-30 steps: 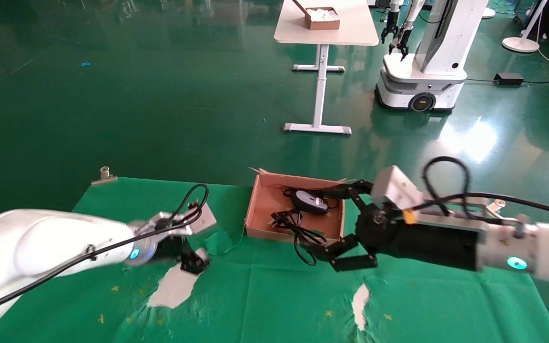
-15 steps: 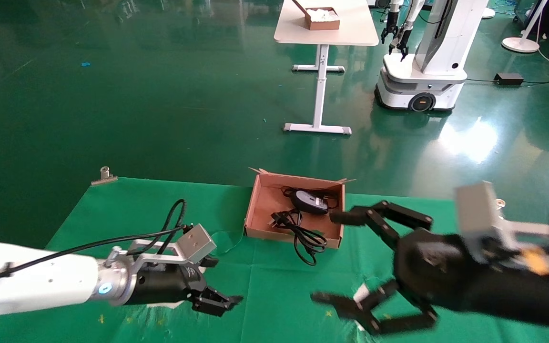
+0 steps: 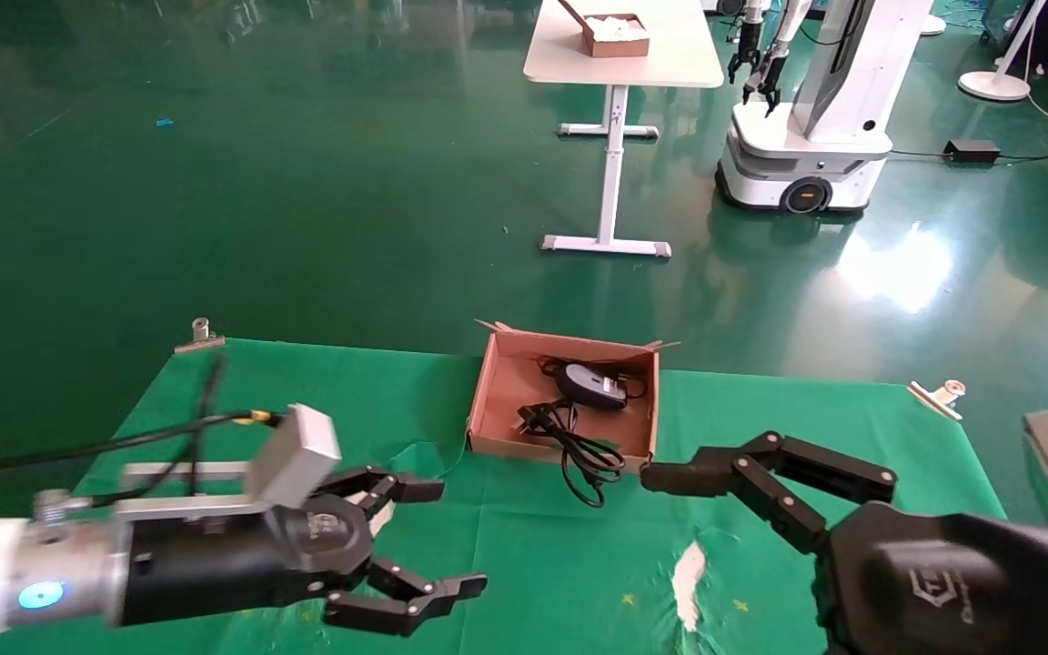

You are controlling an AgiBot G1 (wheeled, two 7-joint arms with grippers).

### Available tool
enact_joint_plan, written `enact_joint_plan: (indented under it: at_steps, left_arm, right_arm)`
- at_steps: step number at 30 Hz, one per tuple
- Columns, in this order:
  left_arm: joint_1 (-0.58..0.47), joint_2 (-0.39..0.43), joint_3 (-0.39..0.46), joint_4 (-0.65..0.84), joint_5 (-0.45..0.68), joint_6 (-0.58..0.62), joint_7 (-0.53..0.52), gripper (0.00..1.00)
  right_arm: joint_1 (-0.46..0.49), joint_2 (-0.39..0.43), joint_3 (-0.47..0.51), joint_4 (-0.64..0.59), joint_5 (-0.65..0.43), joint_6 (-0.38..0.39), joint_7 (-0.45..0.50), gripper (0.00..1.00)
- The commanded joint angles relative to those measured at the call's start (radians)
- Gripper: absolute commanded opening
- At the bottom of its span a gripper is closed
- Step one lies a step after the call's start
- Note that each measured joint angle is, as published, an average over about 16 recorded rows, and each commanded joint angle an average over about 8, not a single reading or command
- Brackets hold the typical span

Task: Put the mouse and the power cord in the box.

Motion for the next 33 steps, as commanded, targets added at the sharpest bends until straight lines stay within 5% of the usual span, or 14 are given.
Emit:
enact_joint_plan:
  at_steps: [1,16,33]
  left_arm:
    - [0.024,-0.024,-0.044,-0.026,-0.052,0.035,0.025,1.00]
    - [0.176,-0.180,-0.326,-0.193,-0.388,0.260,0.183,1.00]
    - [0.173,-0.177,-0.318,-0.188,-0.379,0.254,0.179,1.00]
  right_arm:
    - [0.000,0.000,0.000,0.000,0.000,0.000,0.000,1.00]
    - [-0.001,0.002,0.000,0.002,0.005,-0.001,-0.001,1.00]
    - [-0.001,0.002,0.000,0.001,0.003,-0.001,-0.001,1.00]
